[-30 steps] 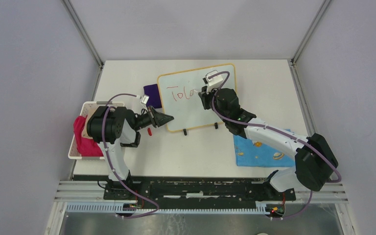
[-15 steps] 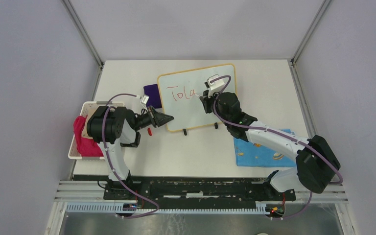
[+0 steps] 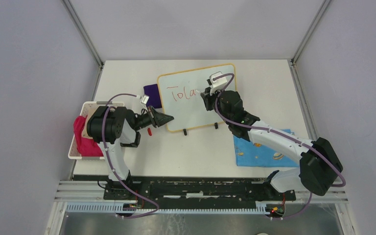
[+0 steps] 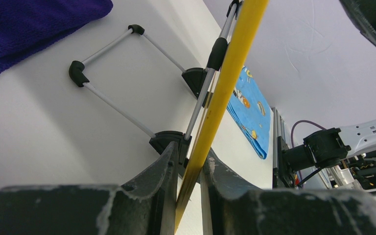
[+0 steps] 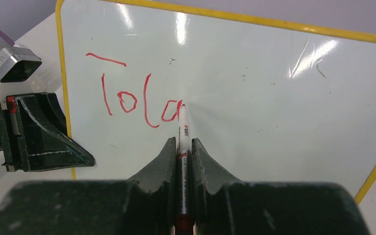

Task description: Write a sentence on the whiteboard

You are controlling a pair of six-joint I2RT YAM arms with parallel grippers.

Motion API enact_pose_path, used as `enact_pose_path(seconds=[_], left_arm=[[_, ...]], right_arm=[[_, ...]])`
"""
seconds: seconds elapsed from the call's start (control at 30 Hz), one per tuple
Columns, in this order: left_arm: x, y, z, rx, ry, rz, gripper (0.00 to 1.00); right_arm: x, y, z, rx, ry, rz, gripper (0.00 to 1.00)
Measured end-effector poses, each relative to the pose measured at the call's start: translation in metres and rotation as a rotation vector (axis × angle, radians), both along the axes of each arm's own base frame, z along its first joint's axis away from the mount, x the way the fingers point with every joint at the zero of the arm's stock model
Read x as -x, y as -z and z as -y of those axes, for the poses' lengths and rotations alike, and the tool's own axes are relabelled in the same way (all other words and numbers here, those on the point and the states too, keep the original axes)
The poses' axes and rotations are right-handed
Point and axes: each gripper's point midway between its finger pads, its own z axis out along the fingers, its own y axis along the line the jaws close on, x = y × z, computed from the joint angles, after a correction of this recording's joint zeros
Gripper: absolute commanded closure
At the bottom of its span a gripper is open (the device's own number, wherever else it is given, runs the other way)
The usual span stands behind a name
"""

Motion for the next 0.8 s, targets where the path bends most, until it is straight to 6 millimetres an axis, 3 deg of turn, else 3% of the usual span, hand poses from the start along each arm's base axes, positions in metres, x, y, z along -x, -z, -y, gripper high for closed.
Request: enact_pose_path(seconds=[0.13, 0.33, 0.8], left_arm=[[0.000, 0.000, 0.000, 0.000, 0.000, 0.000, 0.98], [0.000, 0.000, 0.000, 0.000, 0.000, 0.000, 0.98], [0.000, 0.000, 0.000, 0.000, 0.000, 0.000, 0.98]], right_arm=[[-0.003, -0.005, -0.001, -0.006, 0.003, 0.007, 1.00], [-0.008, 0.006, 0.001, 0.010, 0.014, -0.011, 1.00], [-0.007, 0.011, 0.004, 0.004, 0.018, -0.014, 1.00]])
